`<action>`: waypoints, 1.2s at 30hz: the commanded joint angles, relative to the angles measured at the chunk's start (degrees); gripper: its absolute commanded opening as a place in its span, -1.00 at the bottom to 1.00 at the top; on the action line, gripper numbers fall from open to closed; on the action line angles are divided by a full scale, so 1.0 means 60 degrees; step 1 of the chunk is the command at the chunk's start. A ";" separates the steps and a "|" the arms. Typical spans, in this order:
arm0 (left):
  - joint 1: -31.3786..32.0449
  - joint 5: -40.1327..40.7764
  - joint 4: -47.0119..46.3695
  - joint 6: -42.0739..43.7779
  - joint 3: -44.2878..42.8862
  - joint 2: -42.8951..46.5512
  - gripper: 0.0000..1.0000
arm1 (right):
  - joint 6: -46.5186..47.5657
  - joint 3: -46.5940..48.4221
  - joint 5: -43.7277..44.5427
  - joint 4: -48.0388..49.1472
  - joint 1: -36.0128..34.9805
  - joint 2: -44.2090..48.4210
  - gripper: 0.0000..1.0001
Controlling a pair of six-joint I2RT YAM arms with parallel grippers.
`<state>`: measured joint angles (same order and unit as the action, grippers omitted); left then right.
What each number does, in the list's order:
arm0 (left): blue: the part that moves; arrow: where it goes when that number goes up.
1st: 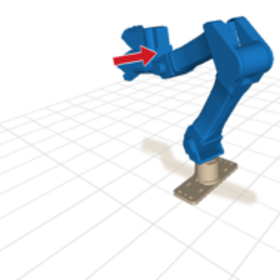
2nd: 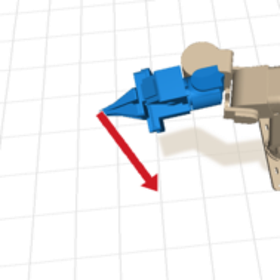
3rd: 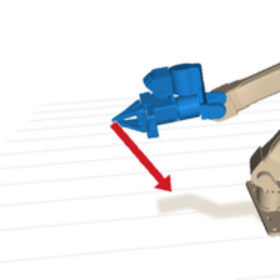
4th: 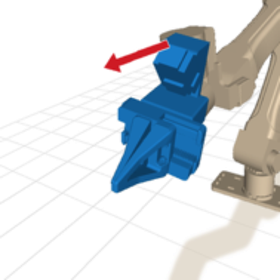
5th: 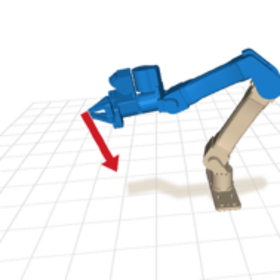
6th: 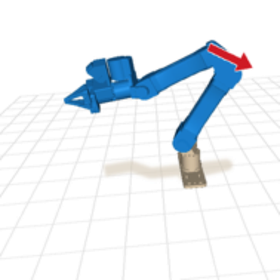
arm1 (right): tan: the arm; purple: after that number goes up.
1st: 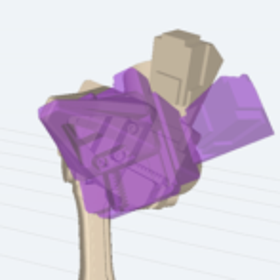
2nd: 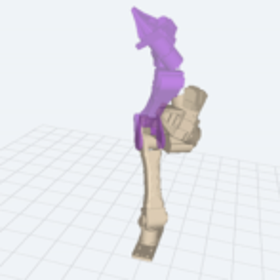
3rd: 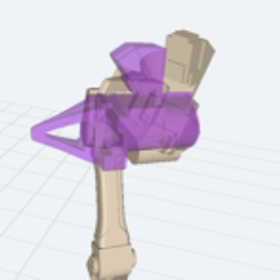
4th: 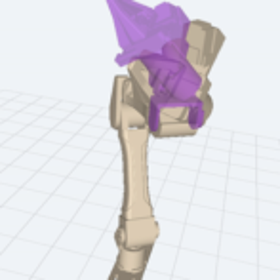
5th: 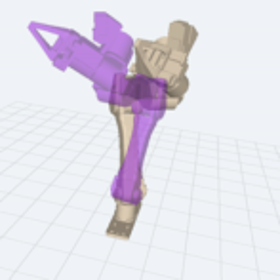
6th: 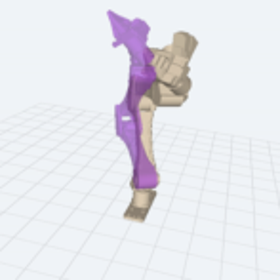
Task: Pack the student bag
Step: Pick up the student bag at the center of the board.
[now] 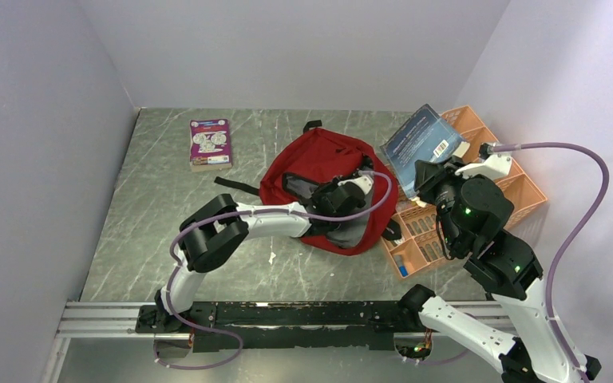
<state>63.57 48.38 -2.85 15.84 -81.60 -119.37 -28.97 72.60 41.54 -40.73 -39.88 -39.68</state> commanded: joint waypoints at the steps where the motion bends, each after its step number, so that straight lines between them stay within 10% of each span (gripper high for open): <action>1: -0.0296 0.0304 0.0405 -0.0190 -0.0738 0.0457 -0.88 | -0.0165 0.0103 0.0128 0.0845 -0.0048 0.0208 -1.00; 36: -0.3964 -0.1808 0.5690 -0.3927 -0.5477 0.4963 -0.90 | -0.0262 -0.0155 0.0089 0.1084 -0.0044 0.0459 -1.00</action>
<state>43.05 37.60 32.49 -4.51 -109.71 -95.13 -29.39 71.88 42.54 -40.38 -39.88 -37.06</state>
